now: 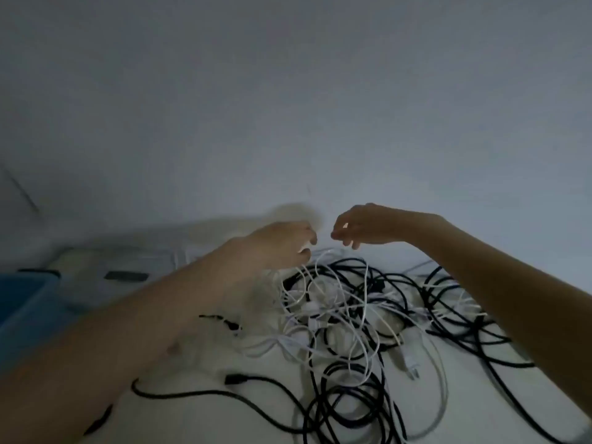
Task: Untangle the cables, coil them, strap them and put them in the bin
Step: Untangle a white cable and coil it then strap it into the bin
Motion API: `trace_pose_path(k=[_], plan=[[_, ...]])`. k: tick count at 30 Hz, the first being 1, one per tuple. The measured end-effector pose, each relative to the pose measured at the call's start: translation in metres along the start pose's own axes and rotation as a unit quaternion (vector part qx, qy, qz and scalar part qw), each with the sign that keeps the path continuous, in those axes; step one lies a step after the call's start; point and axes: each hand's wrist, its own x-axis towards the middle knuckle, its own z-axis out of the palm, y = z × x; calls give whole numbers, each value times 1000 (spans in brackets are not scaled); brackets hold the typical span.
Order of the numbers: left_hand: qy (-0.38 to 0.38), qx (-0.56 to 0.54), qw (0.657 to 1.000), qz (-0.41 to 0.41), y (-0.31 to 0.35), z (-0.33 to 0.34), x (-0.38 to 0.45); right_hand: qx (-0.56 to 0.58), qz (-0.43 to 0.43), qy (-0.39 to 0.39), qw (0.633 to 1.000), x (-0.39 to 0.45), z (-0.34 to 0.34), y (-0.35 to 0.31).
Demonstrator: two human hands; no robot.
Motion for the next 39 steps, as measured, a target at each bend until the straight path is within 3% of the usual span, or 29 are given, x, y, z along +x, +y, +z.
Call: trace_pose_path(k=[5, 11, 14, 16, 19, 22, 24, 25, 27, 28, 29, 31, 32, 35, 36, 37, 39], plan=[[22, -30, 999, 5, -10, 81, -1, 77, -53, -27, 995, 15, 69, -4], [161, -129, 979, 3, -1, 110, -32, 29, -82, -69, 994, -19, 105, -14], [107, -307, 945, 19, 15, 106, -55, -32, -72, -100, 992, -43, 111, -21], [67, -365, 928, 25, 27, 100, -72, -61, -29, -92, 993, -57, 108, -24], [94, -292, 951, 31, 39, 95, -87, -75, 16, -6, 997, -76, 95, -31], [149, -237, 960, 2, 37, 85, -102, -25, 34, 204, 978, -96, 66, -35], [196, -222, 955, -26, 32, 72, -112, 182, 11, 383, 906, -113, 30, -37], [213, -230, 949, -34, 30, 67, -114, 319, -12, 436, 841, -123, 10, -39], [246, -250, 935, -42, 30, 57, -120, 527, -79, 476, 700, -147, -23, -48], [260, -263, 928, -40, 32, 53, -121, 580, -106, 481, 649, -158, -31, -51], [266, -278, 922, -37, 34, 52, -121, 595, -118, 490, 626, -162, -34, -55], [264, -305, 914, -40, 39, 49, -119, 572, -88, 495, 648, -166, -27, -60], [256, -317, 912, -46, 42, 48, -119, 542, -60, 482, 686, -163, -19, -57], [257, -303, 915, -66, 48, 41, -121, 307, 77, 348, 882, -143, 14, -38], [268, -289, 916, -71, 49, 37, -123, 199, 128, 299, 924, -139, 24, -33], [277, -277, 917, -73, 50, 32, -126, 86, 160, 274, 945, -136, 31, -29], [280, -257, 922, -71, 54, 21, -129, -36, 80, 241, 966, -132, 41, -38]])
